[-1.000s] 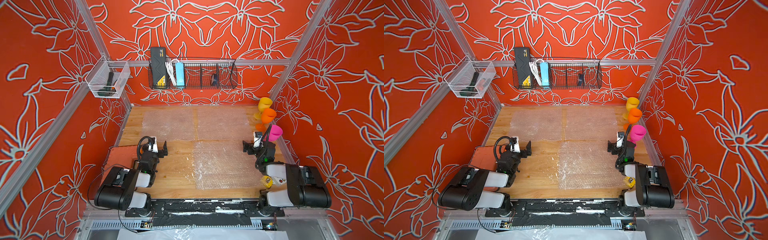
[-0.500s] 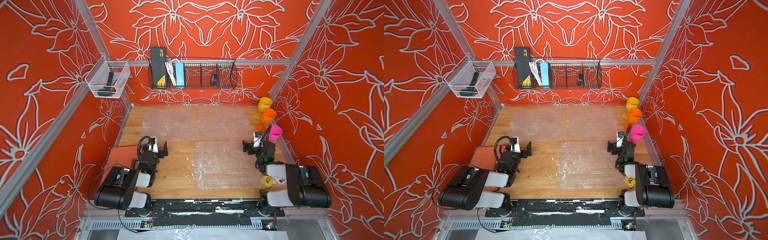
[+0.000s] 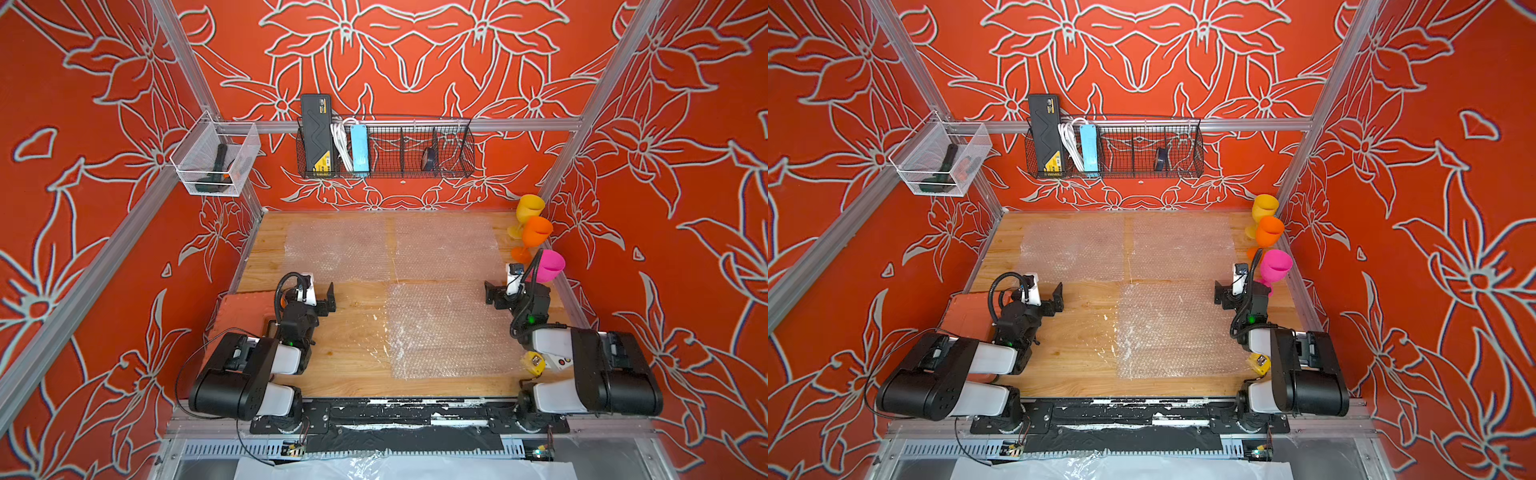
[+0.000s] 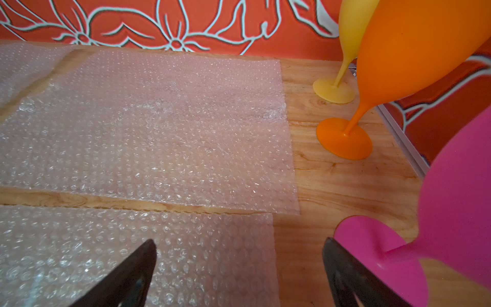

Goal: Unpack wine glasses from bubble wrap
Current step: Reset both arms

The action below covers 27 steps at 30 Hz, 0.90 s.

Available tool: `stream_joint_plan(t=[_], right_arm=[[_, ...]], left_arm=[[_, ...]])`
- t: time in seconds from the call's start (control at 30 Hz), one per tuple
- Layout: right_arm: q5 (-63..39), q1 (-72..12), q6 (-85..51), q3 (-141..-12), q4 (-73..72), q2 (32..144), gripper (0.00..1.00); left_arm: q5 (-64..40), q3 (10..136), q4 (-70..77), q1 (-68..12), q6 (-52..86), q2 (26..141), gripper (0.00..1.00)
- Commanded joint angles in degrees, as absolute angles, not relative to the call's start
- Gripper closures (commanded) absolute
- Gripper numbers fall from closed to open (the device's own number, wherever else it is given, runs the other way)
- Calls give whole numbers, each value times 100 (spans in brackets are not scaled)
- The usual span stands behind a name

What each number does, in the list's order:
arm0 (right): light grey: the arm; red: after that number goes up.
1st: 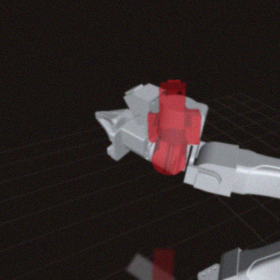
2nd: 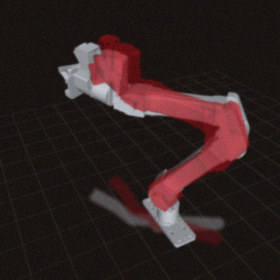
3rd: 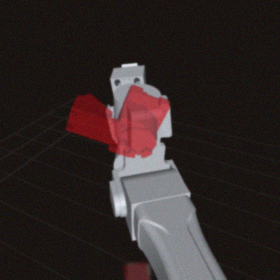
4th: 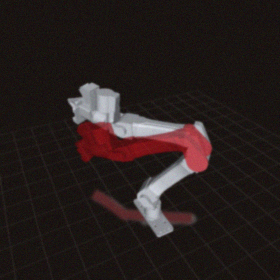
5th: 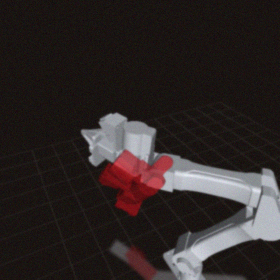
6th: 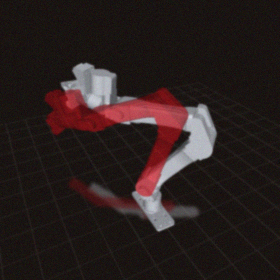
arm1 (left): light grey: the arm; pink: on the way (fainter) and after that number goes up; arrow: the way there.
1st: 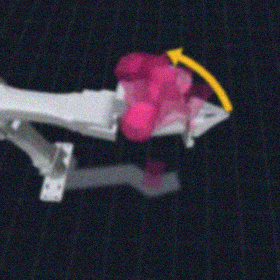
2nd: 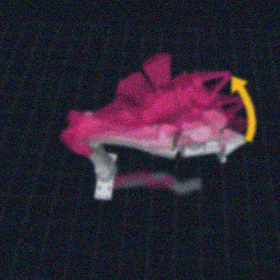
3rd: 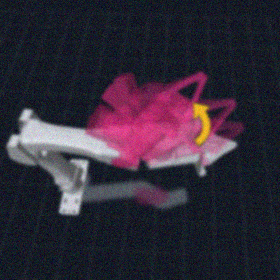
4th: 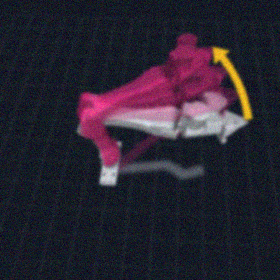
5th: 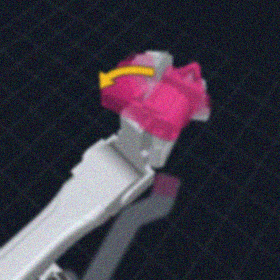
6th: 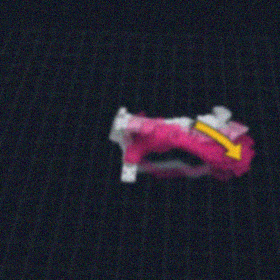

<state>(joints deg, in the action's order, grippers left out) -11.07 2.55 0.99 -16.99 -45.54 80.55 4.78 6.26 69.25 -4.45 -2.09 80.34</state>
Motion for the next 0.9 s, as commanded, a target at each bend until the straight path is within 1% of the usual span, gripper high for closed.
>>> stream_joint_plan(t=[0.0,0.63,0.7,0.8,0.87], right_arm=[[-1134,213,225,-1784,-4682,8070,2],[-1131,211,230,-1790,-4671,8068,2],[-1280,189,307,-1785,-4683,8071,2],[-1414,185,375,-1749,-4719,8060,2],[-1406,185,369,-1740,-4737,8051,2]], left_arm=[[422,663,6971,-413,-201,8061,2],[379,681,6955,-369,-160,8060,2],[366,679,6952,-369,-167,8062,2],[-214,533,7134,-360,-406,7991,2],[-290,500,7158,-357,-442,7975,2]])
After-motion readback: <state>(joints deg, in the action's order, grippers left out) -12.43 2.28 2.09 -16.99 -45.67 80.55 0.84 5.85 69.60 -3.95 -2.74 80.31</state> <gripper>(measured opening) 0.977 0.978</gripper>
